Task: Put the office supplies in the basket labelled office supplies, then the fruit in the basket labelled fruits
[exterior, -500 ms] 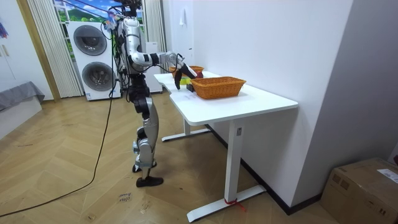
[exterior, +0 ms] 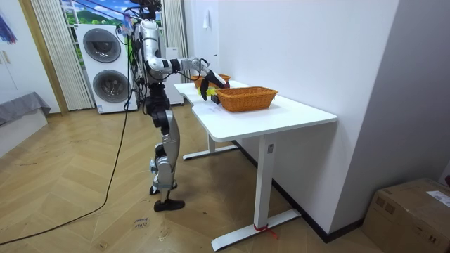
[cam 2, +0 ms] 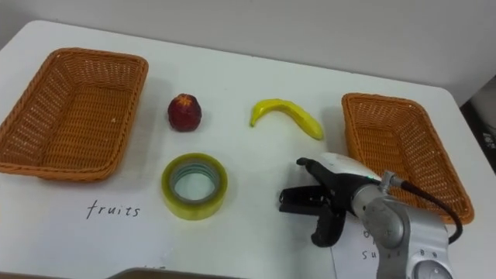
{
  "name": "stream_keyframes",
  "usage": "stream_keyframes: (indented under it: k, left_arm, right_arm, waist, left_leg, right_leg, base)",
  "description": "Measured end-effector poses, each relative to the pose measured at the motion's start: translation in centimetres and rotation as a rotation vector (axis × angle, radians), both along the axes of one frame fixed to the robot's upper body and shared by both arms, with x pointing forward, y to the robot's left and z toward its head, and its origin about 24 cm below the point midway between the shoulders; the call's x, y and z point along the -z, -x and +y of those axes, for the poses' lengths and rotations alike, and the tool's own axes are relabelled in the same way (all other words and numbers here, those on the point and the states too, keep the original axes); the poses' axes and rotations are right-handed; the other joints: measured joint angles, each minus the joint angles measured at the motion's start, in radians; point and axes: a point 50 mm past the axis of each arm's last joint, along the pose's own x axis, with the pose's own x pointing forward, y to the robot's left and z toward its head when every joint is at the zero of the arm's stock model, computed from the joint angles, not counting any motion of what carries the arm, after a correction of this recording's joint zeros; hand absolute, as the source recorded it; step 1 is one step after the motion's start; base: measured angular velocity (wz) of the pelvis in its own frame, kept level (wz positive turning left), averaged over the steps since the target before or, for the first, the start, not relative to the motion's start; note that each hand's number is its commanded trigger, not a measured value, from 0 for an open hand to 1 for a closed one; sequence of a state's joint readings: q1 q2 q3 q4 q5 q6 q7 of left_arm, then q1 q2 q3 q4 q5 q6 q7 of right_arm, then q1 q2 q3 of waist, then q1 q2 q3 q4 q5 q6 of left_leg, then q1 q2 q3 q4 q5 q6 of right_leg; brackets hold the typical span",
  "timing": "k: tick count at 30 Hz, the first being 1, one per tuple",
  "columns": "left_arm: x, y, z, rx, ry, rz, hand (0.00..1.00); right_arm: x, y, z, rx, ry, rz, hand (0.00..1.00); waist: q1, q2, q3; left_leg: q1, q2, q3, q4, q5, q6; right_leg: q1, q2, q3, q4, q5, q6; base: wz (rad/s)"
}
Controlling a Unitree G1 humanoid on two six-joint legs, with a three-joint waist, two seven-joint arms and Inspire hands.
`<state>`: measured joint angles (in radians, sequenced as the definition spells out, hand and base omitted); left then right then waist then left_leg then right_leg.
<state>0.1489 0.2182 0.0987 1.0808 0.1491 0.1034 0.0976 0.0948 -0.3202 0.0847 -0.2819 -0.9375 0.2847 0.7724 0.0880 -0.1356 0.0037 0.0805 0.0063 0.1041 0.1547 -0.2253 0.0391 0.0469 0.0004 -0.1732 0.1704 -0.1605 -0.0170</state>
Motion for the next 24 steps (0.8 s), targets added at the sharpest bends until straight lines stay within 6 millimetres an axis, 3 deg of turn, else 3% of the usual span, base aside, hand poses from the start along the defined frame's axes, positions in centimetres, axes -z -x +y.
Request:
stream_keyframes:
  k: [13, 24]
  left_arm:
    - [0.0, 0.1, 0.0, -0.010, -0.008, -0.001, 0.00]
    - [0.0, 0.0, -0.4, -0.022, -0.049, -0.015, 0.00]
  right_arm:
    - [0.4, 0.0, -0.1, 0.020, -0.001, 0.008, 0.00]
    - [1.2, 0.1, 0.5, 0.038, -0.035, 0.030, 0.00]
  waist:
    - [0.005, 0.006, 0.0027]
    - [0.022, 0.017, -0.0009]
  left_leg:
    - [-0.001, 0.000, 0.002, -0.003, 0.000, 0.000]
    - [0.005, -0.001, 0.003, -0.003, 0.000, 0.000]
  right_leg:
    - [-0.003, 0.001, 0.005, 0.000, 0.000, 0.000]
    - [0.005, 0.000, 0.005, 0.001, 0.000, 0.000]
  base:
    - [0.00]
    - [0.00]
